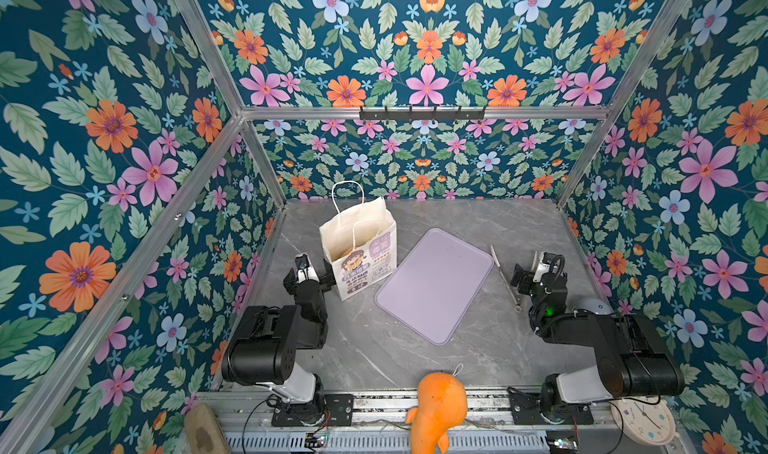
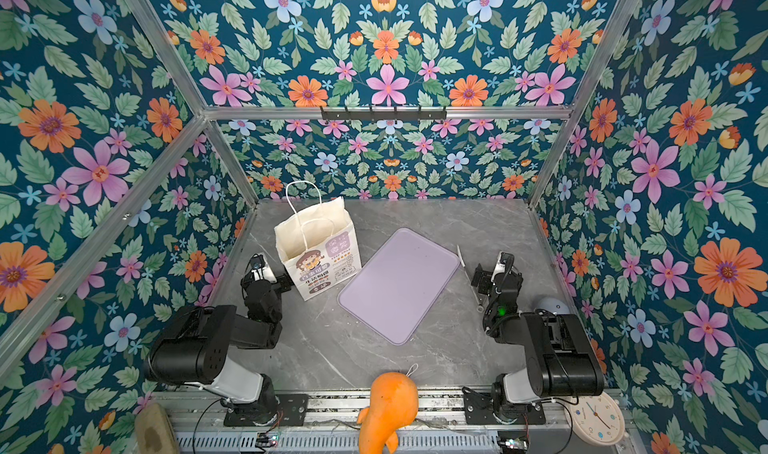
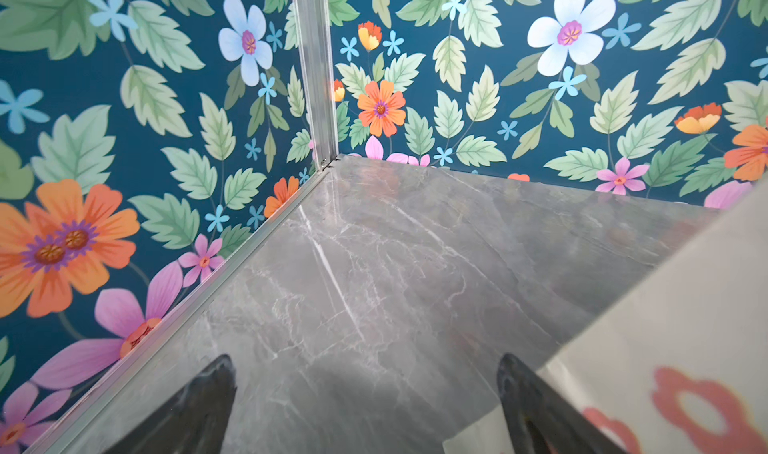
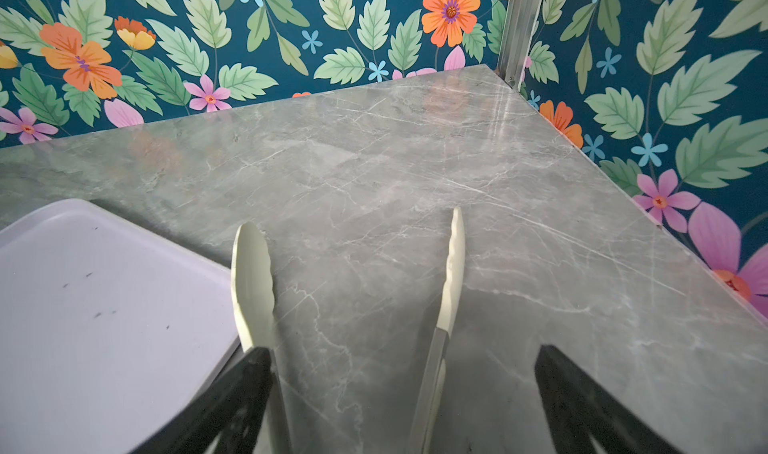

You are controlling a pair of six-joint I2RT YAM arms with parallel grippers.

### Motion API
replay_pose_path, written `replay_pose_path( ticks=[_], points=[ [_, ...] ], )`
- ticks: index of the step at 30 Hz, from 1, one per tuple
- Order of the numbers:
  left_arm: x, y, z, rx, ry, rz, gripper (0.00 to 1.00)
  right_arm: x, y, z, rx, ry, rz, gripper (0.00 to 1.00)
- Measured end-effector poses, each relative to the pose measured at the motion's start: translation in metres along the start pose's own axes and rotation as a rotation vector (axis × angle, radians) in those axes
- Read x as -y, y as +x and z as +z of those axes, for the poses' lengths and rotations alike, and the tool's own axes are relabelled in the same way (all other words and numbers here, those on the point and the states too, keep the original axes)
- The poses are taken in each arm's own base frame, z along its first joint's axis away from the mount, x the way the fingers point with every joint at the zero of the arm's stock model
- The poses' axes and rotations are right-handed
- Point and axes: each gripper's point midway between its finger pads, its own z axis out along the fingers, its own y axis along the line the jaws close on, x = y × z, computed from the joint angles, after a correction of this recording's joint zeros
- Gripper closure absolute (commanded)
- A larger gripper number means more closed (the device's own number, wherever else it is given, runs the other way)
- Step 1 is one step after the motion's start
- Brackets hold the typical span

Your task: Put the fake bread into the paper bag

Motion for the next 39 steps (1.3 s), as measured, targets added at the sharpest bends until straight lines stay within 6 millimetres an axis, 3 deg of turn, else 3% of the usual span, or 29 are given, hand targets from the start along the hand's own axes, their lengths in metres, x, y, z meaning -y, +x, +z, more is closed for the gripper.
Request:
replay_pose_path(
  ticks=[4,27,34,39],
  points=[
    [0.0,0.013,0.005,-0.044,-0.007,0.016,0.0,0.0,0.0,0.0,0.0,0.001,0.0,0.01],
    [0.0,0.013,0.005,-0.041,-0.011,0.015,0.0,0.0,0.0,0.0,0.0,0.001,0.0,0.01],
    [0.0,0.013,0.005,-0.041,-0.011,0.015,0.0,0.005,0.021,-0.019,0.019,-0.011,0.0,0.01],
    [0.0,0.013,0.005,-0.041,-0.011,0.015,0.0,0.0,-0.004,-0.013,0.084,-0.019,0.011,0.01]
  ],
)
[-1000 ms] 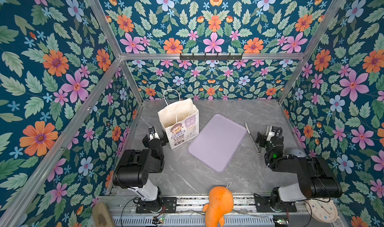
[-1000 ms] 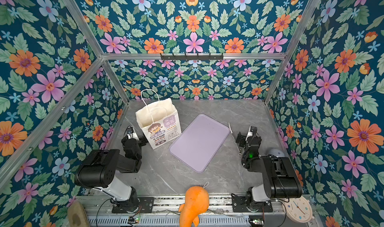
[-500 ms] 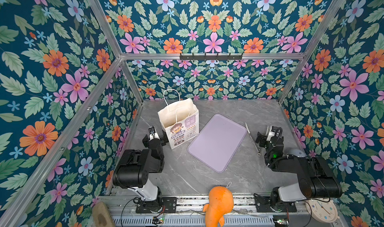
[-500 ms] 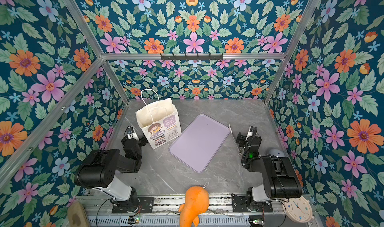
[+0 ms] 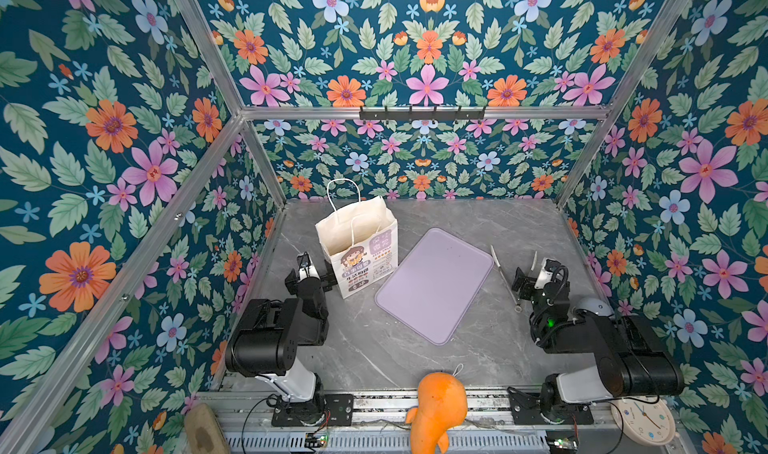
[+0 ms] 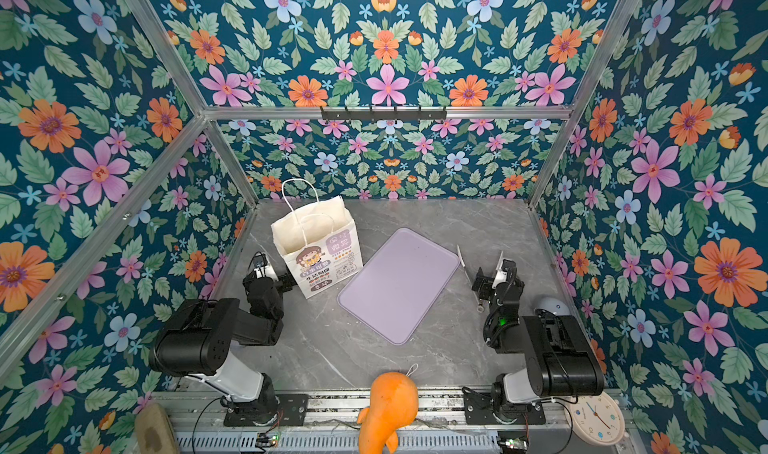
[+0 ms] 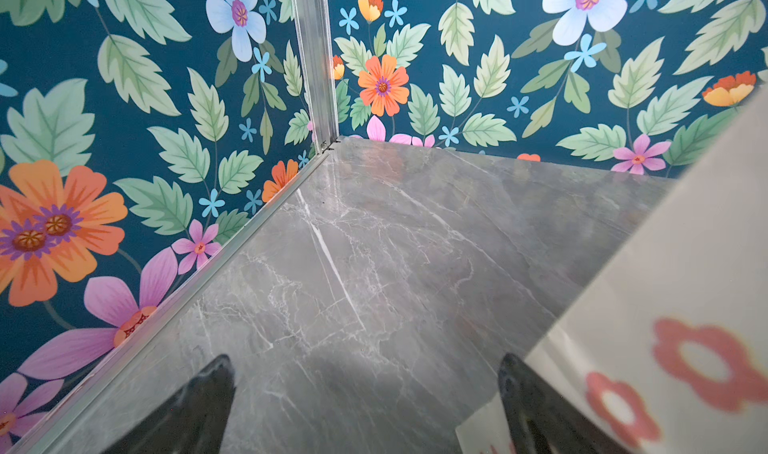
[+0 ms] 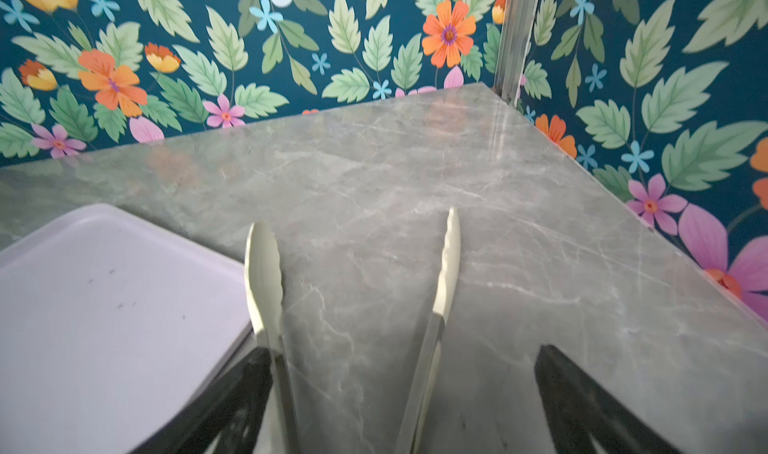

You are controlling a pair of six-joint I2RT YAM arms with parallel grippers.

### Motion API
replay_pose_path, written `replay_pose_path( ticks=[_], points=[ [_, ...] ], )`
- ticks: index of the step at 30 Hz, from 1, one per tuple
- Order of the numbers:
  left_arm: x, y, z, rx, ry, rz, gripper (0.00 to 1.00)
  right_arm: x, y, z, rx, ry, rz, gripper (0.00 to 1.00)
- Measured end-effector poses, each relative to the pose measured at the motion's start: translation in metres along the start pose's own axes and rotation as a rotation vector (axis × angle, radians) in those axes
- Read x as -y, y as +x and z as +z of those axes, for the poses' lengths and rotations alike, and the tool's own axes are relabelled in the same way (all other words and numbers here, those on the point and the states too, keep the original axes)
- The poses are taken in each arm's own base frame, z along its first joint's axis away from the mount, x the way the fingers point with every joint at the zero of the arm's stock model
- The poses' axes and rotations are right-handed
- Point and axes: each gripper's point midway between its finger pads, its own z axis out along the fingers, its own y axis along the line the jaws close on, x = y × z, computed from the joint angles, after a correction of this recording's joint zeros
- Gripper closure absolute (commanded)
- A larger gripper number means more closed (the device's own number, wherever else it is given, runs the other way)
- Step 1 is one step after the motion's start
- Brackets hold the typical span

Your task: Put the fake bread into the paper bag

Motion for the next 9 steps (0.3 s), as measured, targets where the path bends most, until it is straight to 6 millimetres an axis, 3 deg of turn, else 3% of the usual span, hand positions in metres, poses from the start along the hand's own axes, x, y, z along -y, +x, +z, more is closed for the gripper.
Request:
replay_pose_path(
  ticks=[9],
  points=[
    [0.0,0.0,0.0,0.0,0.0,0.0,0.0,-0.001,-0.007,0.013,-0.032,0.017,-0.005,0.01]
  ],
)
